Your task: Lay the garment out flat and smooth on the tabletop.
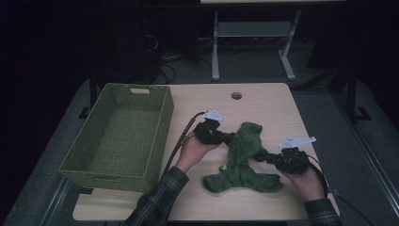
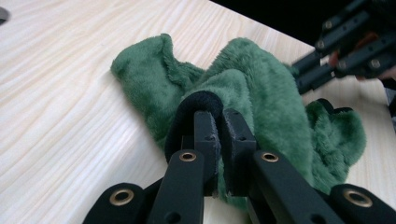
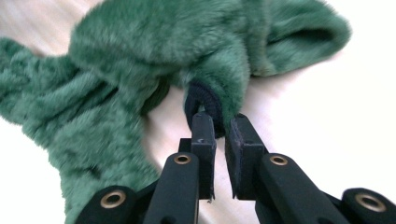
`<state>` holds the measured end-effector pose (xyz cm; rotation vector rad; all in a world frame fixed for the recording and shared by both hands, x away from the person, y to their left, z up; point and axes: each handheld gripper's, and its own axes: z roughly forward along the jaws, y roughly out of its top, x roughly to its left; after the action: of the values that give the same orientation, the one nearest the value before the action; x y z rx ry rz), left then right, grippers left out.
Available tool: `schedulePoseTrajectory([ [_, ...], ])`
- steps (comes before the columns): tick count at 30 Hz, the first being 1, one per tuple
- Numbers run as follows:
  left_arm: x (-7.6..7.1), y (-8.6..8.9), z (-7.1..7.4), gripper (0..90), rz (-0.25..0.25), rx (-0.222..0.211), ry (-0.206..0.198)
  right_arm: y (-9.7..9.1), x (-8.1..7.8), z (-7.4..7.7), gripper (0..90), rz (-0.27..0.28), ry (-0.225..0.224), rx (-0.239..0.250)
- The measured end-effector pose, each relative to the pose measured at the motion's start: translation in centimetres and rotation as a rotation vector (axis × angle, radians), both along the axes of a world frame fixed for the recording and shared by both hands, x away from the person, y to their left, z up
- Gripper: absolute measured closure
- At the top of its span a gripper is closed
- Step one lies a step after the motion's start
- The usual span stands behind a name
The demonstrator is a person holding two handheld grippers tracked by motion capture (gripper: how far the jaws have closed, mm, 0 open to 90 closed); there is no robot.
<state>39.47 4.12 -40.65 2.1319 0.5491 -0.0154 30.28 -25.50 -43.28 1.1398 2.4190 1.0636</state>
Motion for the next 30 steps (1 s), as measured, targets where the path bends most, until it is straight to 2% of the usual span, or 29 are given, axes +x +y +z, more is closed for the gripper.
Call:
schedulePoseTrajectory([
  [7, -0.9, 3.0, 0.9, 85.6, 0.073, -0.003, -0.009, 0.3, 1.0, 1.8, 83.3, 0.015, -0.041, 0.012],
  [9, -1.3, 3.8, 0.9, 85.7, 0.098, 0.007, -0.004, 0.7, 1.4, 2.4, 83.7, 0.027, -0.06, 0.022],
  [12, -1.8, 5.0, 0.4, 85.8, 0.136, 0.018, 0.012, 1.3, 1.9, 2.4, 83.9, 0.041, -0.059, 0.02],
  [18, -2.5, 6.2, -1.9, 85.9, 0.18, 0.064, 0.063, 2.6, 3.2, 1.1, 83.9, 0.076, -0.008, 0.021],
  [20, -2.7, 6.2, -2.6, 85.8, 0.183, 0.08, 0.077, 2.9, 3.5, 0.5, 83.9, 0.084, 0.012, 0.009],
  [24, -2.8, 5.9, -4.2, 85.8, 0.177, 0.14, 0.096, 3.2, 3.7, -0.5, 83.9, 0.087, 0.05, 0.0],
  [26, -2.7, 5.7, -4.9, 85.8, 0.182, 0.141, 0.112, 3.4, 3.9, -1.1, 83.8, 0.087, 0.075, -0.008],
  [28, -2.7, 5.7, -4.9, 85.0, 0.173, 0.155, 0.099, 3.6, 4.0, -1.6, 83.7, 0.09, 0.083, -0.018],
  [30, -2.8, 5.6, -4.8, 81.1, 0.189, 0.146, 0.088, 3.7, 4.1, -1.8, 82.3, 0.096, 0.094, -0.027],
])
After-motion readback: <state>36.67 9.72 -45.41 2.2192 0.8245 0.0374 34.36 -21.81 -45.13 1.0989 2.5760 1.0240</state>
